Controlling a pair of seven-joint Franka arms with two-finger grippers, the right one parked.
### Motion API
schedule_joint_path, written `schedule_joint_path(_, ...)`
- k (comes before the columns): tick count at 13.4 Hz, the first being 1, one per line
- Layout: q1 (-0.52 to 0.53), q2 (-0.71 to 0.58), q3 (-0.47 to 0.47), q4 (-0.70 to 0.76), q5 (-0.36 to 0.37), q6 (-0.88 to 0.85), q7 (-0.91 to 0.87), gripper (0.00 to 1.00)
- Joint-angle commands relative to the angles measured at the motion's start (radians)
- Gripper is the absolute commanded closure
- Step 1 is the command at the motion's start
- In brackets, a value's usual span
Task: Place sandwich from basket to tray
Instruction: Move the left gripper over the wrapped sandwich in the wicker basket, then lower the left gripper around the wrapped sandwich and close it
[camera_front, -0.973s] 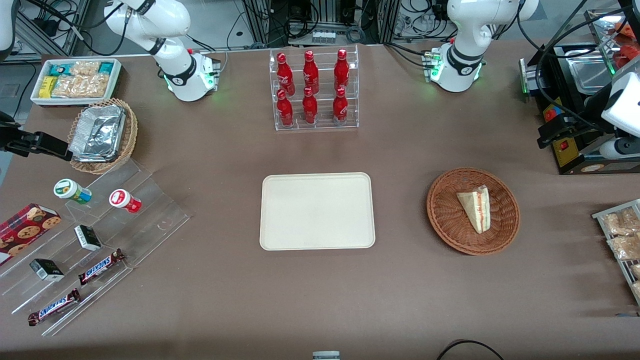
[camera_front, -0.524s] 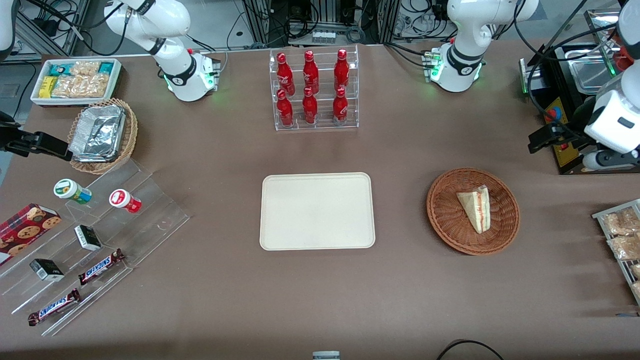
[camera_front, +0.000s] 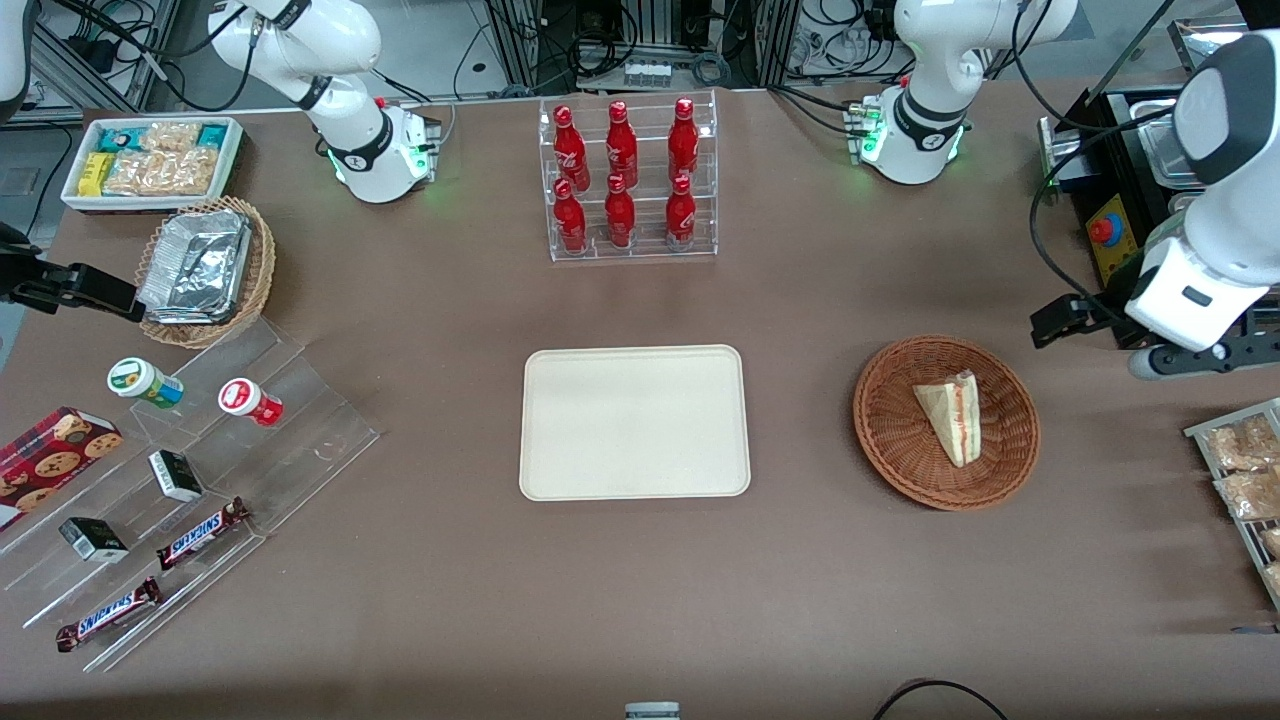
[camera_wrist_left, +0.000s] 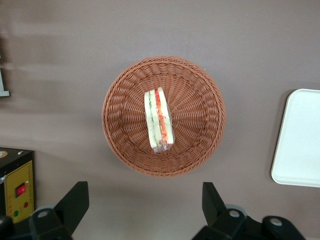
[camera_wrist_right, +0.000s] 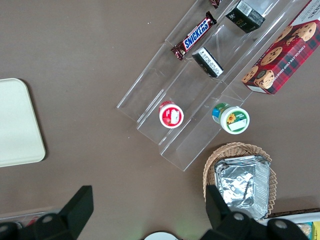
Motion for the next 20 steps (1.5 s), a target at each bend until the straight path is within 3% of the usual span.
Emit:
schedule_joint_path(1, -0.006, 0.000, 0.002, -0.049, 0.006, 0.076, -0.042, 0.00)
schedule_joint_path(6, -0.007, 0.067, -0.026, -0.063, 0.000, 0.128, -0.240, 0.00)
schedule_joint_path(12, -0.007, 0.146, -0.029, -0.115, -0.004, 0.165, -0.245, 0.00)
schedule_joint_path(20, -0.004, 0.155, -0.027, -0.313, -0.007, 0.426, -0.245, 0.00)
